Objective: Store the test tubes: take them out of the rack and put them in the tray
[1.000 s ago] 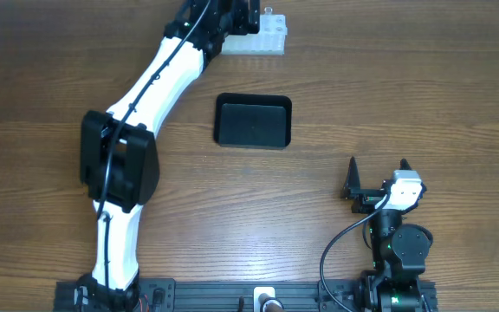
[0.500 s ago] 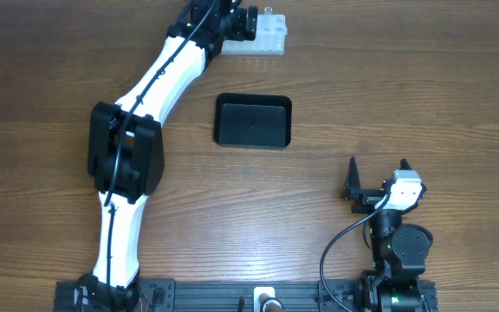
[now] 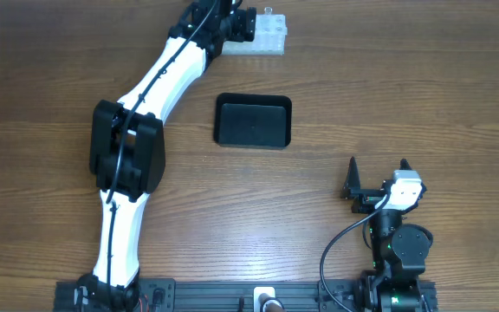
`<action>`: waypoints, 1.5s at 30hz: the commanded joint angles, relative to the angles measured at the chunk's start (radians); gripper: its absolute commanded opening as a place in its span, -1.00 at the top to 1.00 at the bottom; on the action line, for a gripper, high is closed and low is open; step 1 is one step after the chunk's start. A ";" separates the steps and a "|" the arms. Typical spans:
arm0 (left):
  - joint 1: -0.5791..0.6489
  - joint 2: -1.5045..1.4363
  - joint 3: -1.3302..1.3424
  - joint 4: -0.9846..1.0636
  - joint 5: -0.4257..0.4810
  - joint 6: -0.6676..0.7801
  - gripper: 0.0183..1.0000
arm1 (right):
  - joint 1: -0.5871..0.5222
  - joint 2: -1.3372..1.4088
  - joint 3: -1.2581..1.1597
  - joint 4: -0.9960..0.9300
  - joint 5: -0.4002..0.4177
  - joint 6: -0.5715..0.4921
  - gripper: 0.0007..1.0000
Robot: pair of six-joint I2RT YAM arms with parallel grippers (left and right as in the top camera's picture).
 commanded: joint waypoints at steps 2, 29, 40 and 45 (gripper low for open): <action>0.006 0.021 0.026 0.003 0.017 -0.006 -0.68 | -0.006 -0.009 -0.005 -0.003 -0.008 -0.005 -0.98; 0.006 0.023 0.026 -0.008 0.033 -0.006 0.71 | -0.006 -0.009 -0.005 -0.003 -0.008 -0.005 -0.99; 0.006 0.019 0.027 -0.009 0.036 -0.006 0.79 | -0.006 -0.009 -0.005 -0.003 -0.008 -0.005 -0.99; 0.006 0.001 0.079 -0.080 0.035 -0.006 0.85 | -0.006 -0.009 -0.005 -0.003 -0.008 -0.005 -0.98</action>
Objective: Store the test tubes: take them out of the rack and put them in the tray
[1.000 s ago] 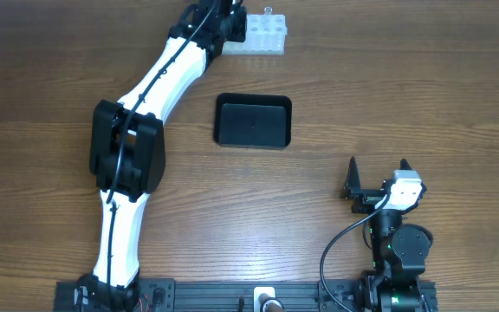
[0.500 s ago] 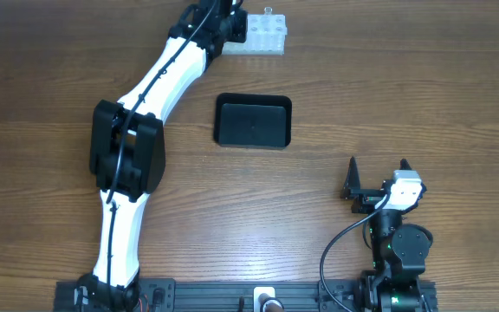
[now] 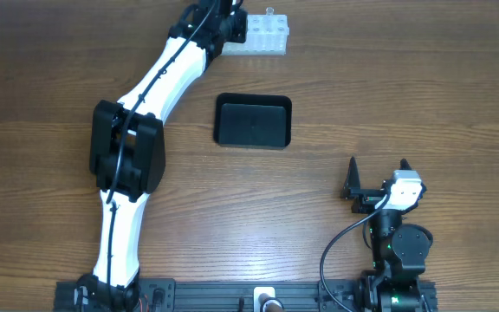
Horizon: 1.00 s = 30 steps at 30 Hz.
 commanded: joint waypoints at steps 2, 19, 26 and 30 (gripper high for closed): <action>0.006 -0.009 0.097 -0.068 0.009 0.004 0.88 | -0.006 -0.009 -0.005 -0.004 -0.008 -0.005 -0.99; 0.004 -0.268 0.149 -0.152 0.006 0.007 0.95 | -0.006 -0.009 -0.005 -0.004 -0.008 -0.005 -0.98; -0.012 -0.404 0.149 -0.474 0.048 -0.058 0.96 | -0.006 -0.009 -0.005 -0.004 -0.008 -0.005 -0.99; -0.017 -0.418 0.148 -0.711 0.094 -0.103 0.96 | -0.006 -0.009 -0.005 -0.004 -0.008 -0.005 -0.99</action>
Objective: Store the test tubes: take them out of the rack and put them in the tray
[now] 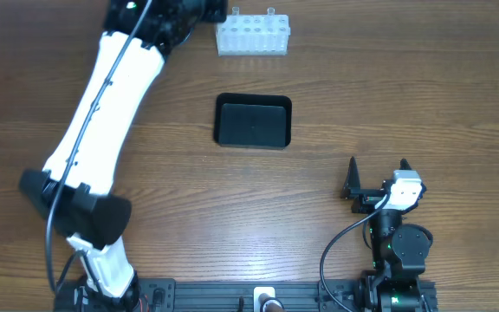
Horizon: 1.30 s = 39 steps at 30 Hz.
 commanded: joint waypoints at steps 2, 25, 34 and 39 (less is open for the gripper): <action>-0.009 -0.007 0.005 -0.241 0.079 -0.066 0.96 | -0.006 -0.009 -0.005 -0.003 -0.008 -0.005 -0.98; -0.048 0.308 0.002 -0.368 0.180 -0.081 0.93 | -0.006 -0.009 -0.005 -0.003 -0.008 -0.005 -0.98; -0.047 0.378 0.002 -0.329 0.181 -0.081 0.92 | -0.006 -0.009 -0.005 -0.003 -0.008 -0.005 -0.99; -0.046 0.418 0.002 -0.329 0.182 -0.081 0.91 | -0.006 -0.009 -0.005 -0.003 -0.008 -0.005 -0.99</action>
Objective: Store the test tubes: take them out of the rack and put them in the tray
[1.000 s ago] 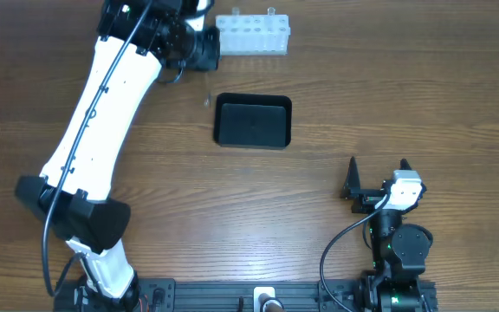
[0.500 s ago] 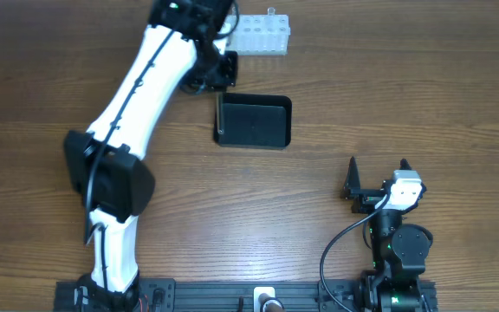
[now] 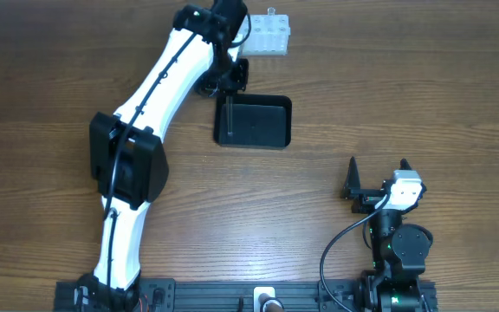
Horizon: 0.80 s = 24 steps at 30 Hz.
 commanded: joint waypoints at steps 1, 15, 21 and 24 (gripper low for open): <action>0.003 0.056 -0.001 0.004 0.013 -0.011 0.92 | -0.006 -0.009 -0.005 -0.003 -0.008 -0.005 -0.99; 0.010 0.123 -0.001 0.021 0.018 -0.011 0.71 | -0.006 -0.009 -0.005 -0.003 -0.008 -0.005 -0.99; 0.016 0.124 -0.001 0.039 0.023 -0.011 0.45 | -0.006 -0.009 -0.005 -0.003 -0.008 -0.005 -0.98; 0.018 0.122 0.001 0.037 0.048 -0.012 0.39 | -0.006 -0.009 -0.005 -0.003 -0.008 -0.005 -0.97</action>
